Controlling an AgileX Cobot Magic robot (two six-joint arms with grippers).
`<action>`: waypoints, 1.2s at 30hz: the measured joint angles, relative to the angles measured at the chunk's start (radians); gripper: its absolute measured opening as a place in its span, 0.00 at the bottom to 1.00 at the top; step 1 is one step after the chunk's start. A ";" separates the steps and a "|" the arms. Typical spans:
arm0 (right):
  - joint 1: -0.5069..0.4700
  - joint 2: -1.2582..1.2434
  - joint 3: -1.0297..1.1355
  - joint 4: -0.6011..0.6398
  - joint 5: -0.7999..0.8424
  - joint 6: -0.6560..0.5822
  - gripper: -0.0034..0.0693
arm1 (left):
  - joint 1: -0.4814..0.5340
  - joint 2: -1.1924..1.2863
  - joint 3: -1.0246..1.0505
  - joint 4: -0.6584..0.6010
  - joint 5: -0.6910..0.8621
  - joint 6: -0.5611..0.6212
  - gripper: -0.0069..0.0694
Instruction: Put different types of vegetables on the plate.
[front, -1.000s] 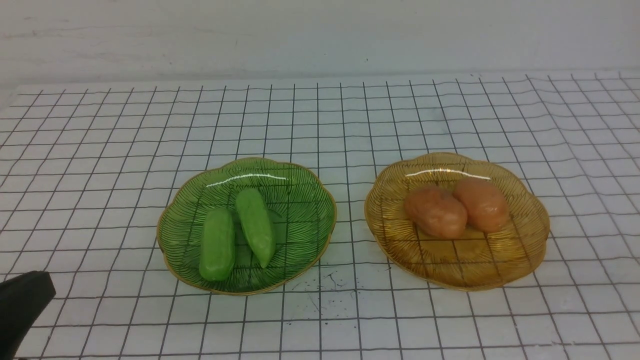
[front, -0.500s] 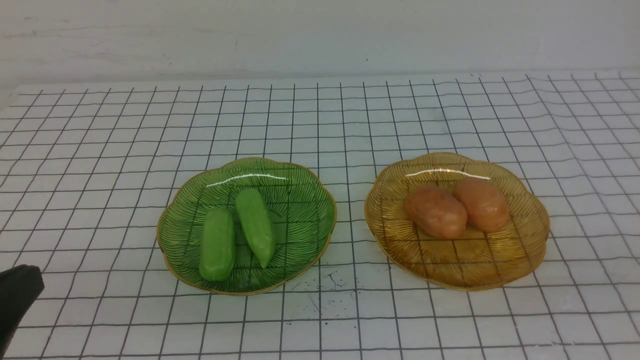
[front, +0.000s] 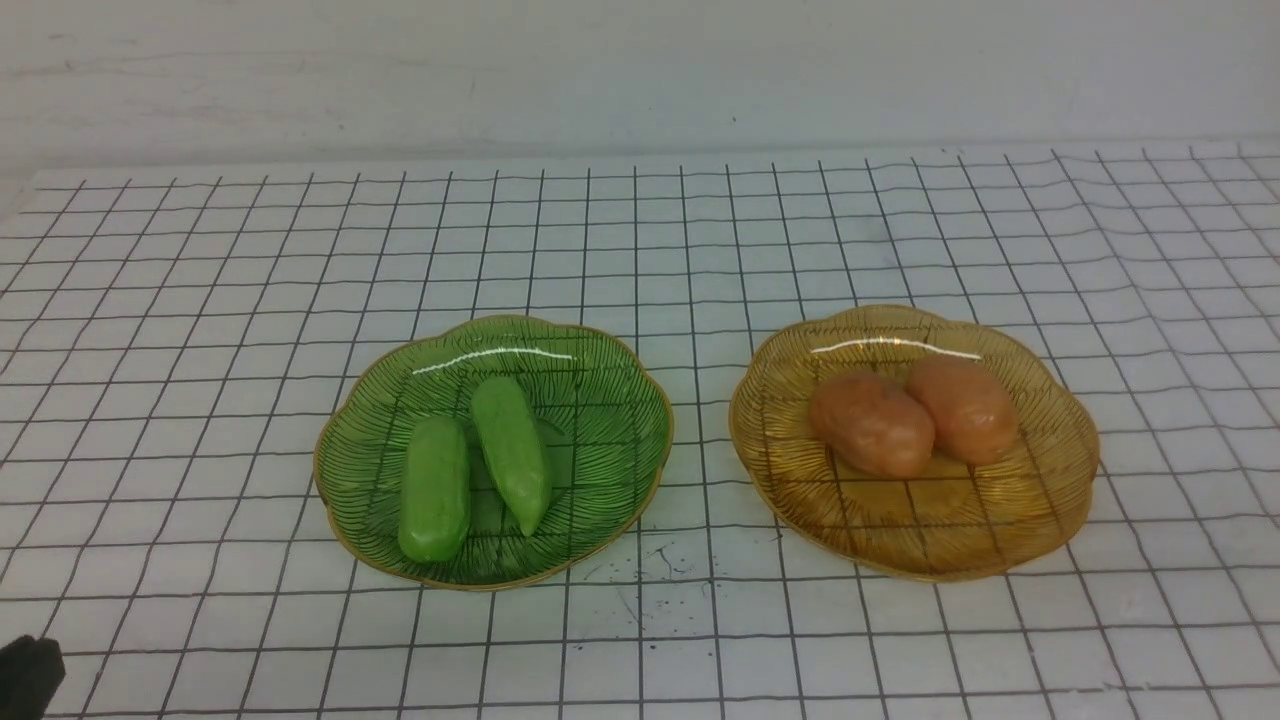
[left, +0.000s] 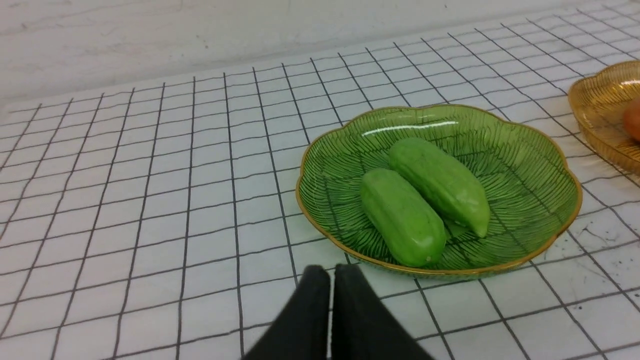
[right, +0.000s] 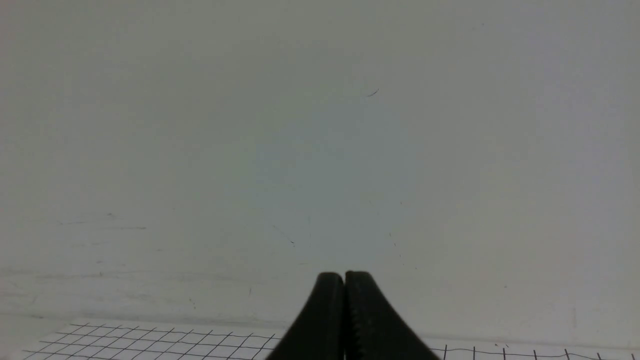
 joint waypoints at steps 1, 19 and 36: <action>0.000 0.000 0.000 0.000 0.000 0.000 0.03 | 0.015 -0.026 0.029 -0.009 -0.020 0.007 0.08; 0.000 0.000 0.000 0.000 0.018 0.000 0.03 | 0.085 -0.053 0.193 -0.030 -0.039 0.028 0.08; 0.000 0.000 0.000 0.000 0.021 0.000 0.03 | 0.085 -0.053 0.193 -0.030 -0.039 0.027 0.08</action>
